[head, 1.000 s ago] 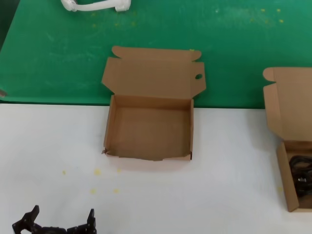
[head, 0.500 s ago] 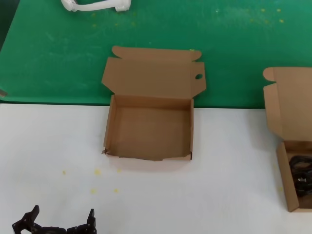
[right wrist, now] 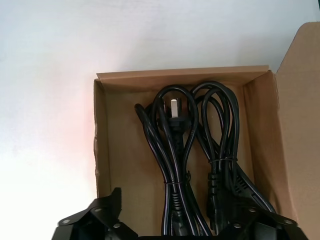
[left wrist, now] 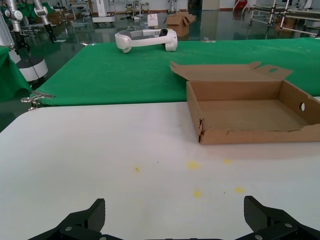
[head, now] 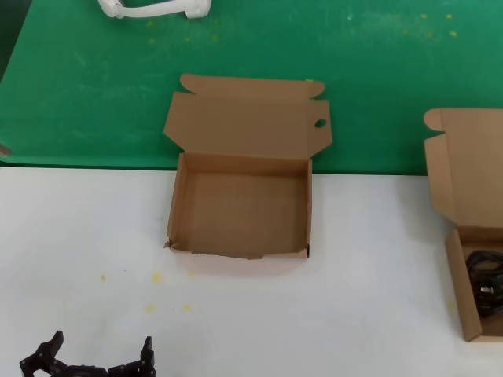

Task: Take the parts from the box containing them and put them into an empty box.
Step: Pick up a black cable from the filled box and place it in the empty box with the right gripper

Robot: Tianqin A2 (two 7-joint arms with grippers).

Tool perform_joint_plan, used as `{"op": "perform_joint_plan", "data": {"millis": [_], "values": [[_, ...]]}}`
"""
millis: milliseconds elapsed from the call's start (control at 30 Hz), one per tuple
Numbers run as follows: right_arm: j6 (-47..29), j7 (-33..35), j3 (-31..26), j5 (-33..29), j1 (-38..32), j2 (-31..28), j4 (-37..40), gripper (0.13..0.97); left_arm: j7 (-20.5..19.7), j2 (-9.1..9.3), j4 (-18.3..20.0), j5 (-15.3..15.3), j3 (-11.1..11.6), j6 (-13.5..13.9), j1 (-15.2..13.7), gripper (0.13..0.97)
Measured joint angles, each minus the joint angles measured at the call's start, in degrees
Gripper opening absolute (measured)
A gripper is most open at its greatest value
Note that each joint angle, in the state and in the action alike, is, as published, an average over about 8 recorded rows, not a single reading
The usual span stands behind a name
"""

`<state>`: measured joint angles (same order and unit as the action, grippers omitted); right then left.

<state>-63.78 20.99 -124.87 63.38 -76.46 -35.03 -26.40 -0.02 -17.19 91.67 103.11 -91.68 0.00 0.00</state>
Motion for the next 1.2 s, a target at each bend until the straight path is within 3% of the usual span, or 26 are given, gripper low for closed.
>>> {"op": "perform_joint_plan", "data": {"millis": [100, 300, 667, 800, 1067, 1200], "values": [[-0.5, -1.2, 0.0, 0.2, 1.0, -0.9, -2.4, 0.746, 0.0, 0.0, 0.0, 0.0, 0.0, 0.0, 0.0, 0.966], [-0.9, -2.5, 0.0, 0.5, 2.0, -1.6, -4.9, 0.594, 0.0, 0.0, 0.0, 0.0, 0.0, 0.0, 0.0, 0.966], [-0.5, -1.9, -0.5, 0.5, 1.5, -0.2, -2.7, 0.348, 0.0, 0.0, 0.0, 0.0, 0.0, 0.0, 0.0, 0.966], [0.0, -1.0, -0.8, 0.6, 0.7, 0.7, -0.4, 0.348, 0.0, 0.0, 0.0, 0.0, 0.0, 0.0, 0.0, 0.966], [1.3, 1.4, -1.0, 0.9, -1.7, 2.7, 4.9, 0.226, 0.0, 0.0, 0.0, 0.0, 0.0, 0.0, 0.0, 0.966], [1.3, 1.1, -1.0, 1.1, -2.0, 2.7, 4.6, 0.222, 0.0, 0.0, 0.0, 0.0, 0.0, 0.0, 0.0, 0.966]]}}
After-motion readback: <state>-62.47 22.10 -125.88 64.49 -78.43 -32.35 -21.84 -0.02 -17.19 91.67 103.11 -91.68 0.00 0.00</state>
